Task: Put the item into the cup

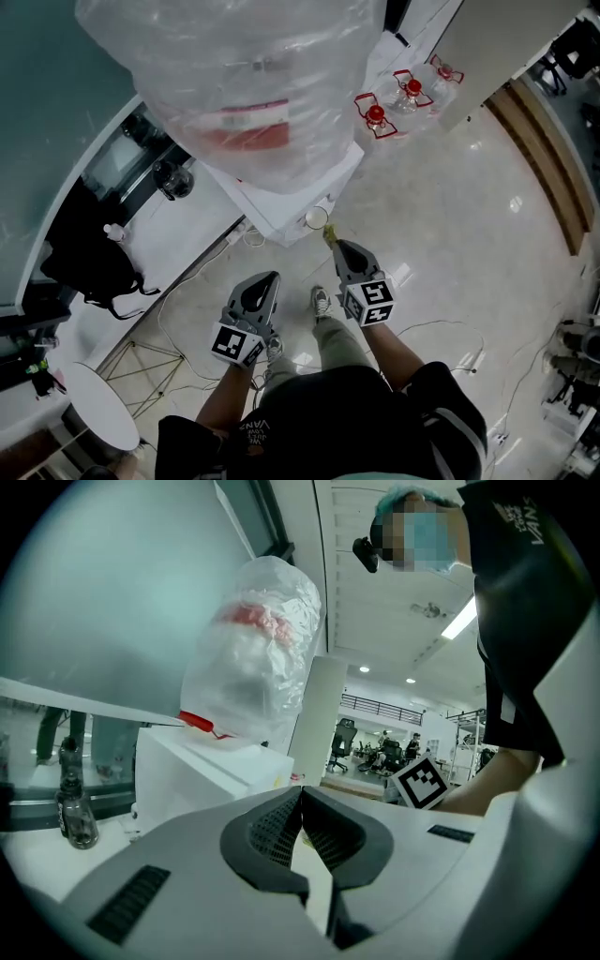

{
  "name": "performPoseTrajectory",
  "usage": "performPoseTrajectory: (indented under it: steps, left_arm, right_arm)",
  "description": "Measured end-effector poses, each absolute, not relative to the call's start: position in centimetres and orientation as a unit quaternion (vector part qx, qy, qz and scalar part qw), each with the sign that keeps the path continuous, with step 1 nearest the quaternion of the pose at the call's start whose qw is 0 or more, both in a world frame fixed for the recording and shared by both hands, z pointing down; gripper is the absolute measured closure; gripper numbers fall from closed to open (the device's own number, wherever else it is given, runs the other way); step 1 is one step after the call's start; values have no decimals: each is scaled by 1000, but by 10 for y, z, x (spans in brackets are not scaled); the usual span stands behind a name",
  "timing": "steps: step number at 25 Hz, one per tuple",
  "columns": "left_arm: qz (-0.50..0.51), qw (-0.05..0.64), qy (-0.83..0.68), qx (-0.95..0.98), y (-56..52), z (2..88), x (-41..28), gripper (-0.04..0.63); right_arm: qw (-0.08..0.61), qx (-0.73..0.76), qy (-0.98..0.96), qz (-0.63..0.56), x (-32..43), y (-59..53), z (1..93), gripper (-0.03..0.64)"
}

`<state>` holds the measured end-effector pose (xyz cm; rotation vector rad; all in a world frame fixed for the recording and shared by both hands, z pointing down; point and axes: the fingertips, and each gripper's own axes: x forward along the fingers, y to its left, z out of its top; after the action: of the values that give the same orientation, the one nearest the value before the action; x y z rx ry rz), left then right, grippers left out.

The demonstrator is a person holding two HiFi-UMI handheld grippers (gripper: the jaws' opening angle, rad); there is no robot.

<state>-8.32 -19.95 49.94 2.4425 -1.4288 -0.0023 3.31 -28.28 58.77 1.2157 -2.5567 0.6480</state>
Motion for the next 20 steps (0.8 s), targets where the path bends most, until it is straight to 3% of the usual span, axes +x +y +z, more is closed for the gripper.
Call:
performPoseTrajectory:
  steps: [20]
  left_arm:
    - [29,189,-518,834,-246,564,-54,575]
  right_arm:
    - [199,387,-867,242,11,-384,760,569]
